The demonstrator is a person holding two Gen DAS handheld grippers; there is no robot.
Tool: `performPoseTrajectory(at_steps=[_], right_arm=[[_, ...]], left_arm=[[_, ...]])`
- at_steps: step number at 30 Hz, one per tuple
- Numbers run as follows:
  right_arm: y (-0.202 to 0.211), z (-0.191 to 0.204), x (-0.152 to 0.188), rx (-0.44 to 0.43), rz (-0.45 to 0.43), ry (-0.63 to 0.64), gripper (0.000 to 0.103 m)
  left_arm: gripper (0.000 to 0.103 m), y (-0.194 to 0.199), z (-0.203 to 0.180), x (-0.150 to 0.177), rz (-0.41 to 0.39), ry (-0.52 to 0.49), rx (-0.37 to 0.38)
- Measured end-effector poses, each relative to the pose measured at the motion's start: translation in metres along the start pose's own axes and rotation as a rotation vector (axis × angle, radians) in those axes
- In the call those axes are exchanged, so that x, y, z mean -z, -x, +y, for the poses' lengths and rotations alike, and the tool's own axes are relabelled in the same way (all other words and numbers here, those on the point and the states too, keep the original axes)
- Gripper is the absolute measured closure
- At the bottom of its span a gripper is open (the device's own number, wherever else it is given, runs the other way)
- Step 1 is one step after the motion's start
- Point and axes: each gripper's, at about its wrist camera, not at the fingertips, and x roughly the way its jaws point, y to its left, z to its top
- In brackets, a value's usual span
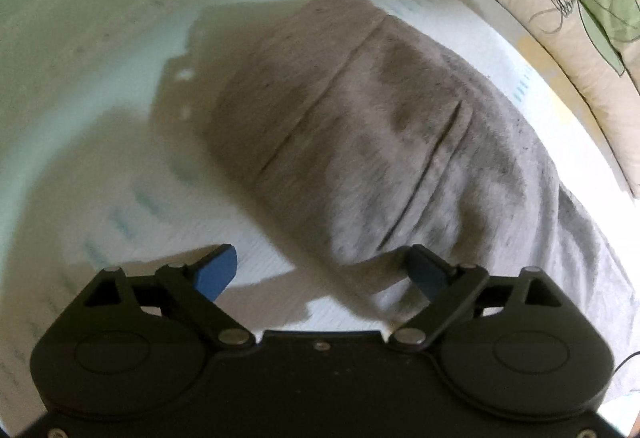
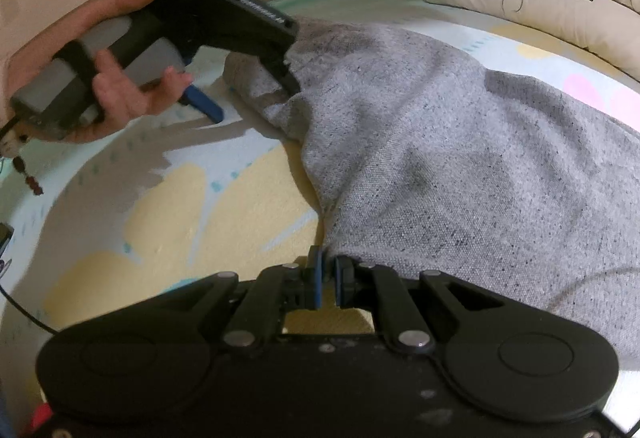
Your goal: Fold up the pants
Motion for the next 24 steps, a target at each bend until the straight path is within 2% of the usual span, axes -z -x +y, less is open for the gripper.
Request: performPoseTrajectory(at_steps=[2,6,11,12,14,15,16,17,19,21,24], right_arm=[[-0.001,-0.001,0.000,-0.003,-0.002,-0.002,0.095],[-0.002,-0.002,0.001,-0.006,-0.004,-0.004,0.095],[-0.002,-0.002,0.000,-0.008,0.000,-0.002,0.095],[-0.002,-0.002,0.000,-0.009,-0.001,-0.004,0.095],[-0.003,-0.002,0.000,-0.008,-0.002,-0.009,0.095],[-0.003,-0.002,0.000,-0.008,-0.003,-0.010,0.095],[-0.003,-0.002,0.000,-0.008,-0.003,-0.010,0.095],[-0.003,-0.002,0.000,-0.007,-0.003,-0.009,0.095],[-0.004,-0.002,-0.001,-0.008,0.001,-0.010,0.095],[-0.004,-0.002,-0.002,-0.007,0.004,-0.002,0.095],[-0.005,-0.001,-0.002,-0.002,0.009,0.005,0.095]], left_arm=[[0.011,0.003,0.011,0.006,-0.020,0.048,0.037],[0.010,0.002,0.026,-0.004,-0.057,0.171,0.100],[0.009,-0.008,0.019,-0.020,-0.089,0.211,0.165],[0.004,-0.013,0.017,-0.024,-0.086,0.220,0.158],[0.004,-0.019,0.009,-0.027,-0.088,0.204,0.124],[0.014,-0.017,0.005,-0.027,-0.113,0.201,0.102],[0.029,-0.015,0.000,-0.029,-0.129,0.197,0.074],[0.035,-0.014,-0.004,-0.029,-0.135,0.171,0.029],[0.051,-0.012,-0.011,-0.027,-0.143,0.086,0.007],[0.055,-0.007,-0.016,-0.026,-0.149,0.013,-0.008],[0.058,-0.001,-0.028,-0.027,-0.157,-0.033,-0.048]])
